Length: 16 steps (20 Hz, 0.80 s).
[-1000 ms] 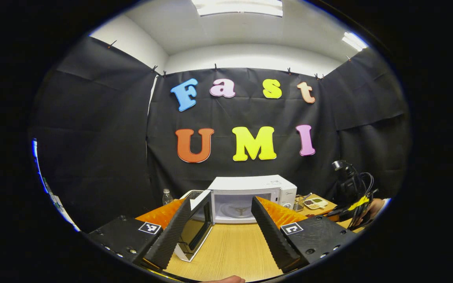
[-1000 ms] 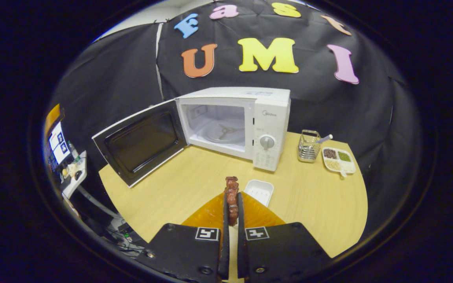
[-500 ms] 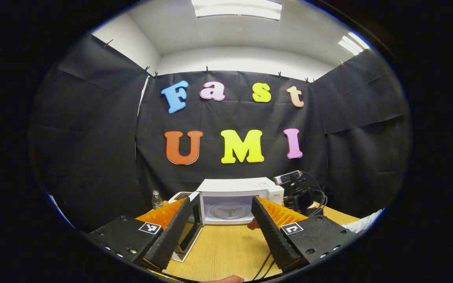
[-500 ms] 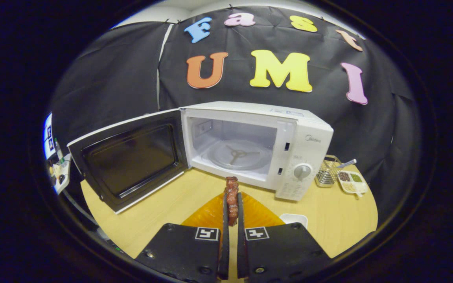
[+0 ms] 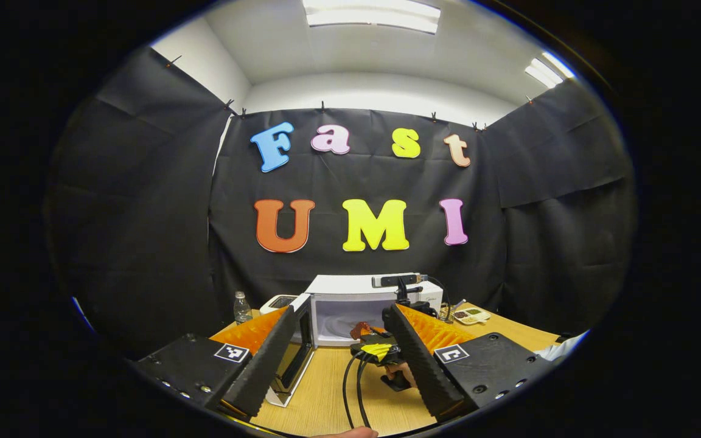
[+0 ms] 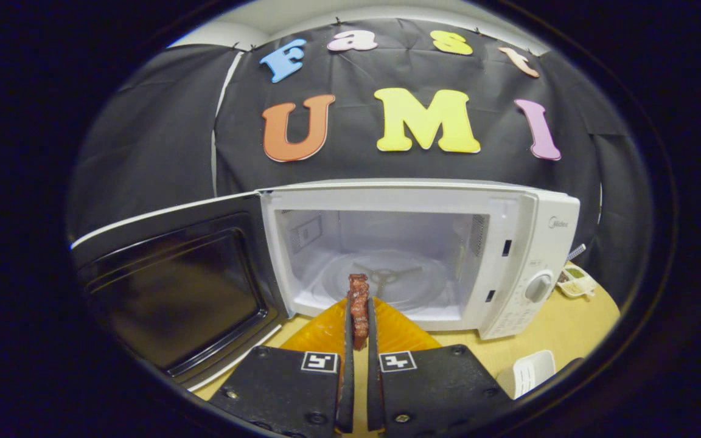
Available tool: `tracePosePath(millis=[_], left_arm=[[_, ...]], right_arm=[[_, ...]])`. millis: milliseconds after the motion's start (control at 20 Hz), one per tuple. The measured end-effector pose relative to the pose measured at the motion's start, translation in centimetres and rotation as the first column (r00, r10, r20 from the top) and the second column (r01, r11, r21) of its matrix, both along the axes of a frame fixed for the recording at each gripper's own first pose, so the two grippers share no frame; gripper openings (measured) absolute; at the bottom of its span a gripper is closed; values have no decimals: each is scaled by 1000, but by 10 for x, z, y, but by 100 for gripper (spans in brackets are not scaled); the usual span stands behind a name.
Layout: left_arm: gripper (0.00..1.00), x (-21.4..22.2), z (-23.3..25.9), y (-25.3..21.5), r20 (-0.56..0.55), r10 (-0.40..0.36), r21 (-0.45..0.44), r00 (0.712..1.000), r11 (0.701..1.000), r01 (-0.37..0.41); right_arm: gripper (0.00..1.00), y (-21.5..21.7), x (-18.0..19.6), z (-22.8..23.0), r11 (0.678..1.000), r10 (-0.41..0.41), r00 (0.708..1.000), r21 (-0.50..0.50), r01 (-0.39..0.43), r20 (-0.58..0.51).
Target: Open the microwave oven with the left hand, put the food in, and close the microwave oven.
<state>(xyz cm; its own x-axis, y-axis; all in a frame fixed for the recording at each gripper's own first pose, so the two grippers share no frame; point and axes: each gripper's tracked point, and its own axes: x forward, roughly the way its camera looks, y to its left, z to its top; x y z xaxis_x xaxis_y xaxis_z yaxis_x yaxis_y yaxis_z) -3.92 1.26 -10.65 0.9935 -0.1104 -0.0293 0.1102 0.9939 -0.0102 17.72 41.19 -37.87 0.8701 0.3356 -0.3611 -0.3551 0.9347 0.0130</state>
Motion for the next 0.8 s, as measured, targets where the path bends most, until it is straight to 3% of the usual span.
tracePosePath(millis=[200,350,550,800], left_arm=[[94,3,-7,10,0,9,-1,1000,1000,-9],[95,9,-10,19,4,32,11,999,999,-32],[95,17,-23,31,-19,51,9,999,999,-51],[95,27,-44,51,-64,92,-6,994,996,-93]], right_arm=[[12,15,40,-12,994,-95,995,56,94,14],[11,25,70,-22,970,-194,980,139,198,-41],[12,33,101,-35,905,-304,942,267,332,-141],[13,34,116,-45,808,-360,903,404,428,-236]])
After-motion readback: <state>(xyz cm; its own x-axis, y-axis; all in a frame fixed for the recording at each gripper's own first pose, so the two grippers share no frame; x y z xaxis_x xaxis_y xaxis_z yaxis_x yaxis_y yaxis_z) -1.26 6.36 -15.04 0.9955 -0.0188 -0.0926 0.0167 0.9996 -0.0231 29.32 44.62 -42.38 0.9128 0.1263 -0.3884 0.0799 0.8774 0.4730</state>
